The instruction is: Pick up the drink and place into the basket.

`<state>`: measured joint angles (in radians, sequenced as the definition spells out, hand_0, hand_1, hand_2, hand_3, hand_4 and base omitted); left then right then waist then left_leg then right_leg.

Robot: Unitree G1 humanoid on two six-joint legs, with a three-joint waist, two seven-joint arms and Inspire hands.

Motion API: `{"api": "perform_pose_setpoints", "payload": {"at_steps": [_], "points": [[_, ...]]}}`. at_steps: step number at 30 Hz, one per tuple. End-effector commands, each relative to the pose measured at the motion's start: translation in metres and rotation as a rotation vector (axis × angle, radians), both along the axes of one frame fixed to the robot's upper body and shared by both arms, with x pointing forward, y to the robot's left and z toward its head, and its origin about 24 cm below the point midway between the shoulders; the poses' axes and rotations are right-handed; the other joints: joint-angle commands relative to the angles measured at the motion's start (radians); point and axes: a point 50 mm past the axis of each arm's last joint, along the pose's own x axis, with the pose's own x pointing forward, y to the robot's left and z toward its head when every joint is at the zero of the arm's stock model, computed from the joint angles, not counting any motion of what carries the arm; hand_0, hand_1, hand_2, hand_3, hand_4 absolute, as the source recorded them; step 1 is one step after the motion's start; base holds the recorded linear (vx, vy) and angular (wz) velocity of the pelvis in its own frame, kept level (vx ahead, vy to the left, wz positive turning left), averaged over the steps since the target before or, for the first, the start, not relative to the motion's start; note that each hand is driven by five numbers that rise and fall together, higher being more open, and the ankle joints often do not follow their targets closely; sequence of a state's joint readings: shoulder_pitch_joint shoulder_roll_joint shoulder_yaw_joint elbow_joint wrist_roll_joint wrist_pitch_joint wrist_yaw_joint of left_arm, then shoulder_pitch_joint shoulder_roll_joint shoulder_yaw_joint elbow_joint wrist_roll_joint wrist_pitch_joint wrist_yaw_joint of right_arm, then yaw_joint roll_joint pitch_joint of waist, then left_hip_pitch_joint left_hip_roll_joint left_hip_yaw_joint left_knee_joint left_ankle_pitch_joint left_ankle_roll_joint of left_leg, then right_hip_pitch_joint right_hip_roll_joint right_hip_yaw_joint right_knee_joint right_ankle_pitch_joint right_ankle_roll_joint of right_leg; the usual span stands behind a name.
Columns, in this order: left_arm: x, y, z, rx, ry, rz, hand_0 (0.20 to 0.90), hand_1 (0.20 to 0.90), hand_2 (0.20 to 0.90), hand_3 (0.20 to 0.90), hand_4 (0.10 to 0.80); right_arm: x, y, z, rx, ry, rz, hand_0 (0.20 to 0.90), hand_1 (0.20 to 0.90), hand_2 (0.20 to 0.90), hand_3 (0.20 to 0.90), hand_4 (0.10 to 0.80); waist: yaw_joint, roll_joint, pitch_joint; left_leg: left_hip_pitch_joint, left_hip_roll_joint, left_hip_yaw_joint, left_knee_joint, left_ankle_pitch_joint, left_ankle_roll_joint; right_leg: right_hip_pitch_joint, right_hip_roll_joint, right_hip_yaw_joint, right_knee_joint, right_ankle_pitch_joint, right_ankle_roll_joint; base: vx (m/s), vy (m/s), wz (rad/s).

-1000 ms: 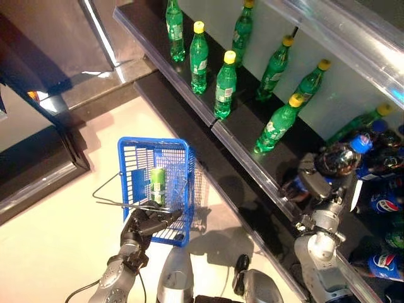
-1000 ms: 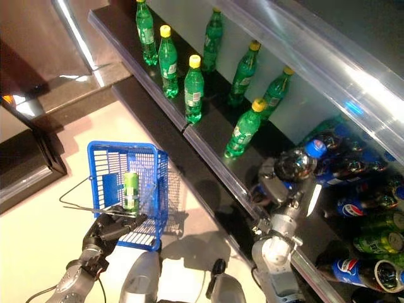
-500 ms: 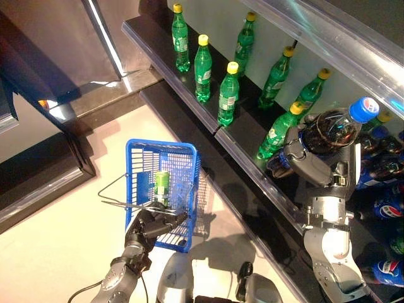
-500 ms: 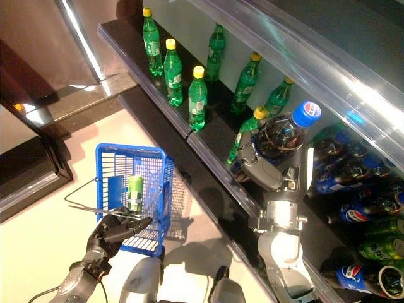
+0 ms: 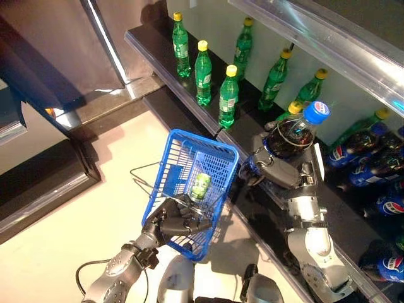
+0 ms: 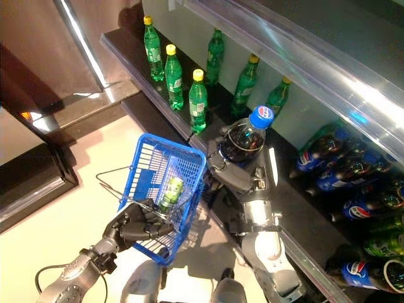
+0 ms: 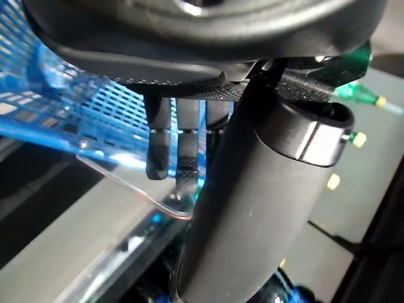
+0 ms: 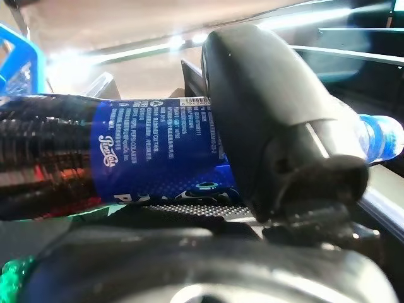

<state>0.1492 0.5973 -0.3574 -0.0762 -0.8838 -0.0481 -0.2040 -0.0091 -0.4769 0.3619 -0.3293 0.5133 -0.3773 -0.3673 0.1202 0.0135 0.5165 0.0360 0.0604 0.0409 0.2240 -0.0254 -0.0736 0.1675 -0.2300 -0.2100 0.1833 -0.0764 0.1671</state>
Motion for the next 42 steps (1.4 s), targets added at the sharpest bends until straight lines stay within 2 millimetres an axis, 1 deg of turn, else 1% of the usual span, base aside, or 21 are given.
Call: {"api": "perform_pose_setpoints", "payload": {"at_steps": [1, 5, 8, 12, 15, 16, 20, 22, 26, 29, 30, 31, 32, 33, 37, 39, 40, 42], "points": [[-0.009, -0.054, 0.101, -0.218, -0.528, -0.458, 0.3, 0.3, 0.3, 0.2, 0.1, -0.019, 0.021, 0.078, 0.071, -0.447, 0.184, 0.3, 0.3, 0.3, 0.2, 0.1, 0.002, 0.036, -0.21, -0.015, -0.001, -0.07, 0.069, 0.021, -0.076, -0.066, 0.026, 0.017, -0.003, 0.116, 0.04, 0.039, 0.068, 0.03], [-0.01, -0.061, 0.106, -0.254, -0.533, -0.501, 0.3, 0.3, 0.3, 0.2, 0.1, -0.022, 0.032, 0.081, 0.089, -0.454, 0.235, 0.3, 0.3, 0.3, 0.2, 0.1, 0.003, 0.038, -0.218, -0.007, -0.009, -0.074, 0.063, 0.018, -0.073, -0.067, 0.022, 0.017, -0.002, 0.116, 0.042, 0.029, 0.051, 0.04], [-0.011, -0.067, 0.106, -0.275, -0.525, -0.521, 0.3, 0.3, 0.3, 0.2, 0.1, -0.023, 0.04, 0.081, 0.114, -0.451, 0.266, 0.3, 0.3, 0.3, 0.2, 0.1, 0.005, 0.038, -0.228, 0.001, -0.013, -0.078, 0.056, 0.015, -0.069, -0.064, 0.019, 0.016, -0.003, 0.115, 0.043, 0.036, 0.032, 0.03], [-0.013, -0.073, 0.105, -0.288, -0.513, -0.536, 0.3, 0.3, 0.3, 0.2, 0.1, -0.026, 0.044, 0.084, 0.144, -0.463, 0.279, 0.3, 0.3, 0.3, 0.2, 0.1, 0.007, 0.035, -0.237, 0.012, -0.017, -0.08, 0.047, 0.014, -0.064, -0.062, 0.018, 0.014, -0.003, 0.113, 0.045, 0.039, 0.023, 0.0], [-0.013, -0.074, 0.106, -0.29, -0.509, -0.529, 0.3, 0.3, 0.3, 0.2, 0.1, -0.028, 0.044, 0.087, 0.138, -0.481, 0.252, 0.3, 0.3, 0.3, 0.2, 0.1, 0.006, 0.033, -0.243, 0.015, -0.018, -0.081, 0.043, 0.013, -0.063, -0.062, 0.019, 0.013, -0.003, 0.111, 0.044, 0.013, 0.004, 0.0], [-0.012, -0.075, 0.107, -0.299, -0.504, -0.521, 0.3, 0.3, 0.3, 0.2, 0.1, -0.027, 0.044, 0.09, 0.108, -0.491, 0.214, 0.3, 0.3, 0.3, 0.2, 0.1, 0.005, 0.03, -0.249, 0.016, -0.02, -0.081, 0.041, 0.012, -0.062, -0.062, 0.021, 0.014, -0.004, 0.109, 0.043, 0.0, 0.0, 0.0], [-0.011, -0.074, 0.107, -0.308, -0.499, -0.507, 0.3, 0.3, 0.3, 0.2, 0.1, -0.026, 0.04, 0.093, 0.06, -0.501, 0.165, 0.3, 0.3, 0.3, 0.2, 0.1, 0.002, 0.028, -0.259, 0.022, -0.021, -0.081, 0.031, 0.012, -0.06, -0.062, 0.023, 0.016, -0.007, 0.108, 0.042, 0.008, 0.002, 0.0], [-0.011, -0.073, 0.106, -0.318, -0.492, -0.494, 0.3, 0.3, 0.3, 0.2, 0.1, -0.027, 0.034, 0.096, 0.077, -0.517, 0.158, 0.3, 0.3, 0.3, 0.2, 0.1, -0.002, 0.025, -0.269, 0.025, -0.019, -0.078, 0.024, 0.013, -0.059, -0.063, 0.026, 0.018, -0.01, 0.107, 0.041, 0.0, 0.0, 0.0], [-0.013, -0.075, 0.107, -0.351, -0.507, -0.512, 0.3, 0.3, 0.3, 0.2, 0.1, -0.025, 0.034, 0.096, 0.062, -0.493, 0.176, 0.3, 0.3, 0.3, 0.2, 0.1, -0.006, 0.023, -0.277, 0.024, -0.021, -0.078, 0.025, 0.01, -0.058, -0.066, 0.028, 0.024, -0.012, 0.107, 0.038, 0.0, 0.0, 0.0], [-0.018, -0.085, 0.109, -0.392, -0.535, -0.57, 0.3, 0.3, 0.3, 0.2, 0.1, -0.017, 0.041, 0.084, 0.077, -0.392, 0.221, 0.3, 0.3, 0.3, 0.2, 0.1, -0.006, 0.026, -0.278, 0.025, -0.027, -0.081, 0.034, 0.009, -0.054, -0.063, 0.023, 0.025, -0.007, 0.108, 0.035, 0.012, 0.004, 0.0], [-0.018, -0.085, 0.108, -0.392, -0.535, -0.57, 0.3, 0.3, 0.3, 0.2, 0.1, -0.017, 0.041, 0.084, 0.077, -0.392, 0.221, 0.3, 0.3, 0.3, 0.2, 0.1, -0.006, 0.026, -0.278, 0.025, -0.027, -0.081, 0.034, 0.009, -0.054, -0.063, 0.023, 0.024, -0.007, 0.108, 0.035, 0.032, 0.014, 0.0], [-0.021, -0.093, 0.109, -0.425, -0.539, -0.61, 0.3, 0.3, 0.3, 0.2, 0.1, -0.014, 0.047, 0.075, 0.081, -0.344, 0.235, 0.3, 0.3, 0.3, 0.2, 0.1, -0.005, 0.028, -0.275, 0.025, -0.03, -0.082, 0.04, 0.008, -0.052, -0.062, 0.018, 0.022, -0.001, 0.109, 0.035, 0.0, 0.0, 0.0], [-0.021, -0.093, 0.109, -0.425, -0.539, -0.61, 0.3, 0.3, 0.3, 0.2, 0.1, -0.014, 0.047, 0.075, 0.081, -0.344, 0.235, 0.3, 0.3, 0.3, 0.2, 0.1, -0.006, 0.028, -0.275, 0.025, -0.03, -0.082, 0.04, 0.008, -0.052, -0.062, 0.018, 0.021, -0.001, 0.109, 0.035, 0.046, 0.022, 0.0], [-0.022, -0.097, 0.109, -0.449, -0.54, -0.64, 0.3, 0.3, 0.3, 0.2, 0.1, -0.01, 0.052, 0.067, 0.081, -0.294, 0.235, 0.3, 0.3, 0.3, 0.2, 0.1, -0.005, 0.03, -0.272, 0.027, -0.032, -0.081, 0.043, 0.007, -0.051, -0.06, 0.015, 0.018, 0.004, 0.11, 0.036, 0.044, 0.019, 0.01], [-0.028, -0.108, 0.108, -0.527, -0.505, -0.706, 0.3, 0.3, 0.3, 0.2, 0.1, 0.001, 0.064, 0.045, 0.063, -0.159, 0.232, 0.3, 0.3, 0.3, 0.2, 0.1, -0.003, 0.033, -0.271, 0.034, -0.038, -0.08, 0.049, 0.004, -0.048, -0.054, 0.004, 0.01, 0.011, 0.113, 0.042, 0.072, 0.042, 0.05], [-0.032, -0.115, 0.105, -0.585, -0.471, -0.732, 0.3, 0.3, 0.3, 0.2, 0.1, 0.009, 0.072, 0.026, 0.031, -0.06, 0.228, 0.3, 0.3, 0.3, 0.2, 0.1, -0.001, 0.034, -0.274, 0.037, -0.041, -0.078, 0.052, 0.002, -0.045, -0.053, -0.004, 0.003, 0.017, 0.115, 0.047, 0.072, 0.052, 0.09], [-0.032, -0.115, 0.105, -0.588, -0.469, -0.733, 0.3, 0.3, 0.3, 0.2, 0.1, 0.01, 0.073, 0.025, 0.029, -0.055, 0.228, 0.3, 0.3, 0.3, 0.2, 0.1, -0.001, 0.034, -0.274, 0.037, -0.042, -0.078, 0.052, 0.001, -0.045, -0.053, -0.005, 0.003, 0.018, 0.115, 0.047, 0.082, 0.044, 0.08], [-0.036, -0.121, 0.102, -0.646, -0.443, -0.747, 0.3, 0.3, 0.3, 0.2, 0.1, 0.017, 0.08, -0.001, -0.042, 0.058, 0.214, 0.3, 0.3, 0.3, 0.2, 0.1, 0.004, 0.035, -0.279, 0.039, -0.047, -0.079, 0.058, -0.003, -0.041, -0.049, -0.013, -0.004, 0.022, 0.118, 0.052, 0.104, 0.051, 0.05]]}}
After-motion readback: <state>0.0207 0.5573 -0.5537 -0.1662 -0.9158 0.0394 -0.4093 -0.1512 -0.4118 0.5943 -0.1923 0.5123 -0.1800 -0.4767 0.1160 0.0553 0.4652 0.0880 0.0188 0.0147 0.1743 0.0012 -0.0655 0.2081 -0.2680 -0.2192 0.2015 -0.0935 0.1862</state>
